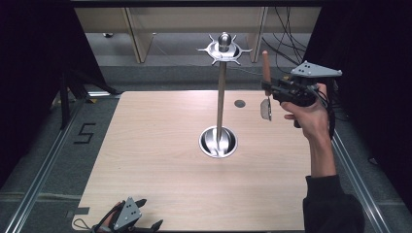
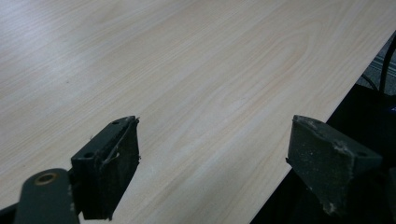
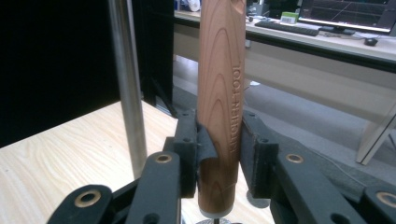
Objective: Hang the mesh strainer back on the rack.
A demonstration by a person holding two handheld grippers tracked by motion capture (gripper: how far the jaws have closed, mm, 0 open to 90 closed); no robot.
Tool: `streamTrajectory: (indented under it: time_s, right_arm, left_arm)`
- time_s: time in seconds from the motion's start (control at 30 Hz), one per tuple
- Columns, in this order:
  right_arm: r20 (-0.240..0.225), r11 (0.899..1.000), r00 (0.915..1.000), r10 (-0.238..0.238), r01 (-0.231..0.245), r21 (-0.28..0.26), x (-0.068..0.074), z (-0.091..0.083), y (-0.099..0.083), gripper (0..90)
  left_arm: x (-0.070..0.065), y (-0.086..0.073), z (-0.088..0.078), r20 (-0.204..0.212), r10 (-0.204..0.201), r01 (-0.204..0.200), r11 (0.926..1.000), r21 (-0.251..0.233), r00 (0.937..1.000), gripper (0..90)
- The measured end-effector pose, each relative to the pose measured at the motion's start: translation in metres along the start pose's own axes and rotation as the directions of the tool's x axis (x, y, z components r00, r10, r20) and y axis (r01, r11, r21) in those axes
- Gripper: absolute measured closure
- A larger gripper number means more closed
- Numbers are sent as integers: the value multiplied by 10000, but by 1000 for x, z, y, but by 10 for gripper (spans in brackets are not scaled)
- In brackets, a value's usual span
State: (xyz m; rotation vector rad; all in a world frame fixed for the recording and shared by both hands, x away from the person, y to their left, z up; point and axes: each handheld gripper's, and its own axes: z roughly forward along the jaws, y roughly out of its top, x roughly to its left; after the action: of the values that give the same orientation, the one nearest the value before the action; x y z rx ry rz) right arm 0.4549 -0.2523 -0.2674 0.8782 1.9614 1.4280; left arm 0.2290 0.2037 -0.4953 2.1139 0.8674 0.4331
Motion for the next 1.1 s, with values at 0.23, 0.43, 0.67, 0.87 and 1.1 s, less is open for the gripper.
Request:
streamTrajectory:
  time_s: [0.23,0.43,0.67,0.87,1.1]
  right_arm:
    - [-133,10000,9999,-68,67,-56,1,5,12,714]
    - [-176,9999,9998,-118,117,-31,2,11,18,713]
    - [-209,9995,9993,-298,300,96,4,16,23,713]
    - [-272,9988,9991,-329,338,360,8,23,25,713]
    - [-248,9984,9989,-399,408,398,10,27,26,713]
  left_arm:
    - [1,0,0,73,-13,12,10000,58,10000,161]
    - [1,0,0,126,-8,7,10000,95,9999,161]
    - [0,0,1,-20,-36,36,10000,-28,10000,161]
    - [1,0,0,-24,41,-41,10000,54,10000,161]
    - [1,0,0,-34,46,-46,10000,59,10000,161]
